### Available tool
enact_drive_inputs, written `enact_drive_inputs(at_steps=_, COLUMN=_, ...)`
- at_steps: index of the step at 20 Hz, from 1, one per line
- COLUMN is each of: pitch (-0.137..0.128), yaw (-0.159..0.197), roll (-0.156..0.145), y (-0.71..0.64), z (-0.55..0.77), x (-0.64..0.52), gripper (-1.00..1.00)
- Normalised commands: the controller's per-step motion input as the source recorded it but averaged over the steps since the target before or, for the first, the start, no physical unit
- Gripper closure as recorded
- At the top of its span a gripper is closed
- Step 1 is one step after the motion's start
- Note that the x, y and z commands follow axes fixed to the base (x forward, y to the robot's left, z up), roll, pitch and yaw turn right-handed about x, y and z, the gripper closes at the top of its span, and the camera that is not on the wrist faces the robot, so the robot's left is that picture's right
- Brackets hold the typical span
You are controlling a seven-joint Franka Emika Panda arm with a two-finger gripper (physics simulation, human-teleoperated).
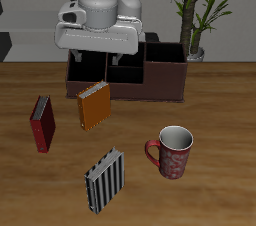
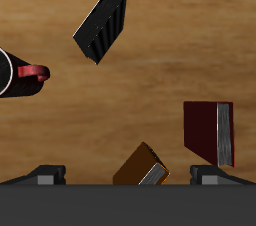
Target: Place the striped book into the back desk caddy's right compartment
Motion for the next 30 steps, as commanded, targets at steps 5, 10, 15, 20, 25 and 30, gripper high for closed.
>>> enact_drive_inputs(at_steps=5, pitch=0.011, yaw=-0.041, roll=-0.055, y=-0.21, z=-0.07, x=0.56, gripper=-1.0)
enact_drive_inputs(at_steps=10, pitch=-0.024, yaw=0.0, roll=-0.021, y=0.01, z=-0.1, x=0.5, gripper=-1.0)
enact_drive_inputs(at_steps=15, pitch=-0.009, yaw=-0.025, roll=0.001, y=0.08, z=-0.05, x=0.23, gripper=-1.0)
enact_drive_inputs(at_steps=20, pitch=-0.019, yaw=-0.014, roll=-0.01, y=0.14, z=-0.07, x=0.36, gripper=-1.0)
enact_drive_inputs(at_steps=25, pitch=-0.01, yaw=-0.052, roll=-0.011, y=0.12, z=-0.06, x=0.22, gripper=-1.0)
enact_drive_inputs(at_steps=30, pitch=-0.013, yaw=-0.045, roll=-0.028, y=0.19, z=-0.05, x=0.29, gripper=-1.0)
